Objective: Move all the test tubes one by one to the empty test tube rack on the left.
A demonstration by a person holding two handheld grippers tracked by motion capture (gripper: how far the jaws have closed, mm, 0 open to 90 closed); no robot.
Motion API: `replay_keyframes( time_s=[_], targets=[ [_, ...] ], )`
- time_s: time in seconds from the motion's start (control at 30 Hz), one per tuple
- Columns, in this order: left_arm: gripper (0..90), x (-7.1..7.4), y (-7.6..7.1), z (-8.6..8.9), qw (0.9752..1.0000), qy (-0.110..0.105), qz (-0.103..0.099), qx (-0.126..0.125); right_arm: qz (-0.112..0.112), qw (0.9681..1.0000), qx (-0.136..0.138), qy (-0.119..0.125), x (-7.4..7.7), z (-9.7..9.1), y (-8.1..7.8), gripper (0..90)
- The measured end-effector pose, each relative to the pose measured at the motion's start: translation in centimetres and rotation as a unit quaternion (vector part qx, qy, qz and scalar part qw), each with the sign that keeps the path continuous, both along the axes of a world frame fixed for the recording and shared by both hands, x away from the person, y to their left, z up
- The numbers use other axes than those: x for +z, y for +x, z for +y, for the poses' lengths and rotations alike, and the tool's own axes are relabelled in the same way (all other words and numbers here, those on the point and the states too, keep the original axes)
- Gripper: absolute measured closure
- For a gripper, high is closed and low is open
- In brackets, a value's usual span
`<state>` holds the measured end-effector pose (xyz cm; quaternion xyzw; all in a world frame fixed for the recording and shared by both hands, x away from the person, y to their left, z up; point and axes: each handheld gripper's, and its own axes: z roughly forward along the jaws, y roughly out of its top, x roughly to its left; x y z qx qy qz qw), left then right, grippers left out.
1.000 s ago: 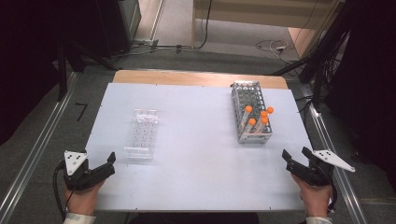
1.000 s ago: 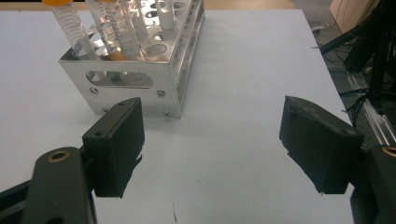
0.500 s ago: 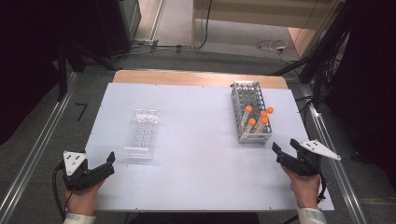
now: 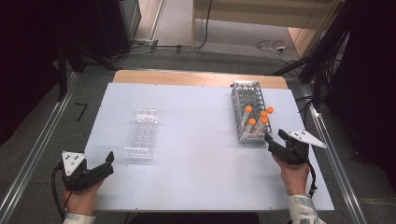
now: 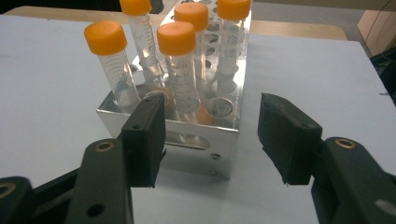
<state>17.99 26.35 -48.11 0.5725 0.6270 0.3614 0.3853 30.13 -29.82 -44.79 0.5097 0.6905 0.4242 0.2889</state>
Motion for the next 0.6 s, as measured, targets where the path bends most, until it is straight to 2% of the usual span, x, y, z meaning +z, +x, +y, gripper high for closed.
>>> replay_keyframes(
  time_s=[0.2,0.6],
  targets=[
    [7.8,0.0,0.1,-0.1,1.0,0.0,0.0,-0.001,-0.006,1.0,0.002,-0.008,0.0,1.3,1.0,48.7],
    [7.9,0.0,0.2,-0.2,1.0,0.001,-0.002,-0.005,-0.013,0.9997,-0.001,-0.021,-0.7,2.7,2.3,63.3]
  ],
)
